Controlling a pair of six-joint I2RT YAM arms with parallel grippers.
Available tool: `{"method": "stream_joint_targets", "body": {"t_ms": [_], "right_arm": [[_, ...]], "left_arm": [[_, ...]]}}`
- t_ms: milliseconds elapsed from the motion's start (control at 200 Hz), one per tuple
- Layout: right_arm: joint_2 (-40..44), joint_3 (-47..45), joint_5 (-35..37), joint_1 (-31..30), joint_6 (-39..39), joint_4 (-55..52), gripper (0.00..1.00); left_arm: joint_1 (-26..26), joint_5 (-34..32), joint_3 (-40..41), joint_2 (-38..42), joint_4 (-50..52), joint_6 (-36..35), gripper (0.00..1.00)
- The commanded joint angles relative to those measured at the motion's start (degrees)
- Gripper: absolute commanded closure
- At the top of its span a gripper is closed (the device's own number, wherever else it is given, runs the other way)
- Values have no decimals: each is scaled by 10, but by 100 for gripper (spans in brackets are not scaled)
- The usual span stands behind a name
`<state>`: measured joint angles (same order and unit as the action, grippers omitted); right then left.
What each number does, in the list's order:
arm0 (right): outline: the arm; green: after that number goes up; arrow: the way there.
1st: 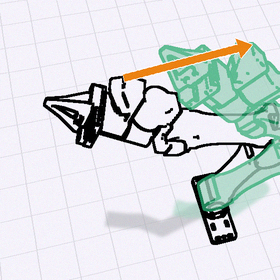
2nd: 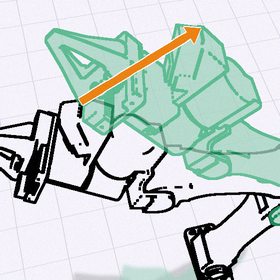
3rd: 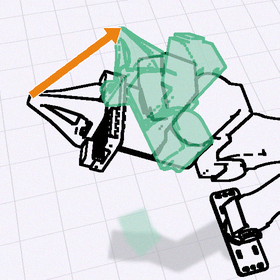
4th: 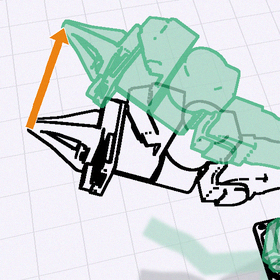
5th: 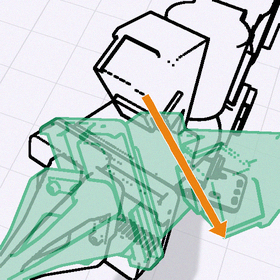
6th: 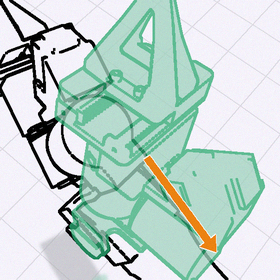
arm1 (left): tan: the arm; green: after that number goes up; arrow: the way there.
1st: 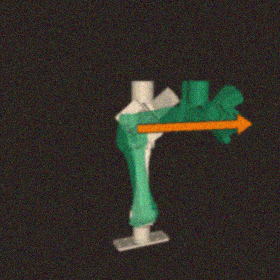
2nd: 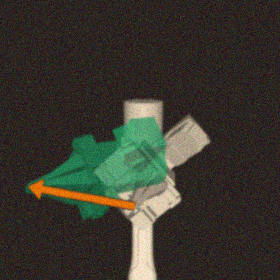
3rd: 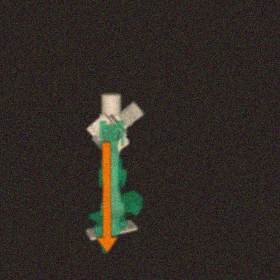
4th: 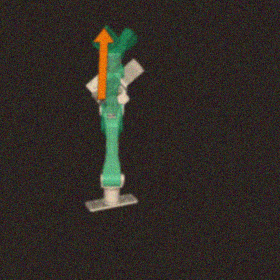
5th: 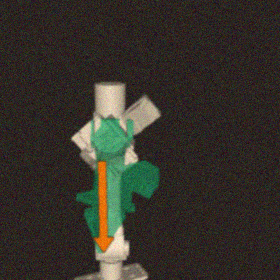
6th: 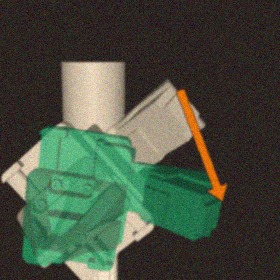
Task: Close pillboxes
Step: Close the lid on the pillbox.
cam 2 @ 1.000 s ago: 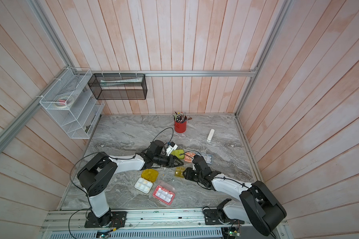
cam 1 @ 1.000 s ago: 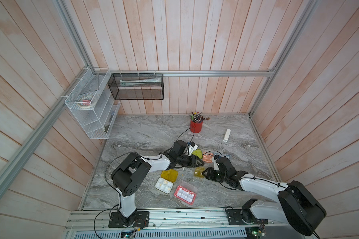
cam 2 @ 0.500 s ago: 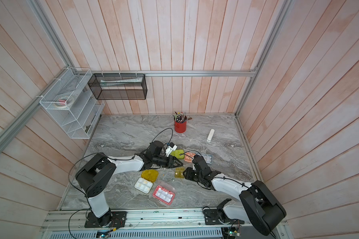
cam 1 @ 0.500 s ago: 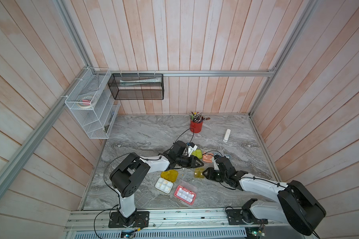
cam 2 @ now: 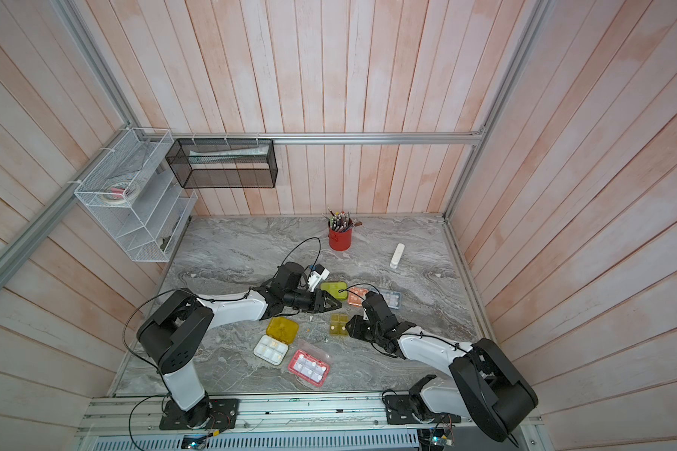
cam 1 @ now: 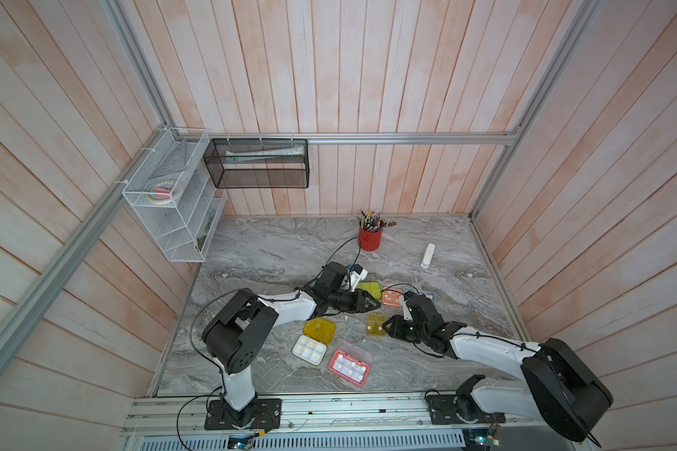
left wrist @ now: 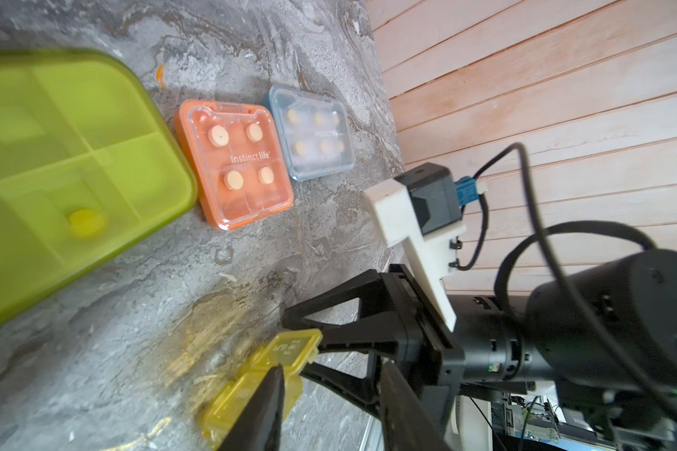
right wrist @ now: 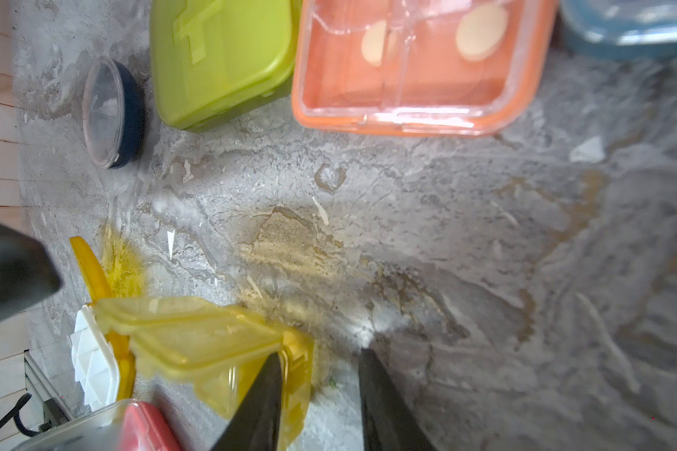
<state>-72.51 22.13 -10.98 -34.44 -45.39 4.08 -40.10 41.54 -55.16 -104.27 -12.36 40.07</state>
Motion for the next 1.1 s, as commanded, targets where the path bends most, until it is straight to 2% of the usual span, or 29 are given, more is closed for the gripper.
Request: {"method": "stream_joint_targets", "body": {"t_ms": [0,840,1095], "right_arm": [[5,-7,17,2,1,-28,67],[43,0,30,2,3,-55,78],[30,2,20,-2,3,-47,78]], "left_arm": [[0,-4,-8,-14,4,-12,57],[-13,-13,-7,10,29,-17,57],[9,-27,6,28,28,-12,57]]}}
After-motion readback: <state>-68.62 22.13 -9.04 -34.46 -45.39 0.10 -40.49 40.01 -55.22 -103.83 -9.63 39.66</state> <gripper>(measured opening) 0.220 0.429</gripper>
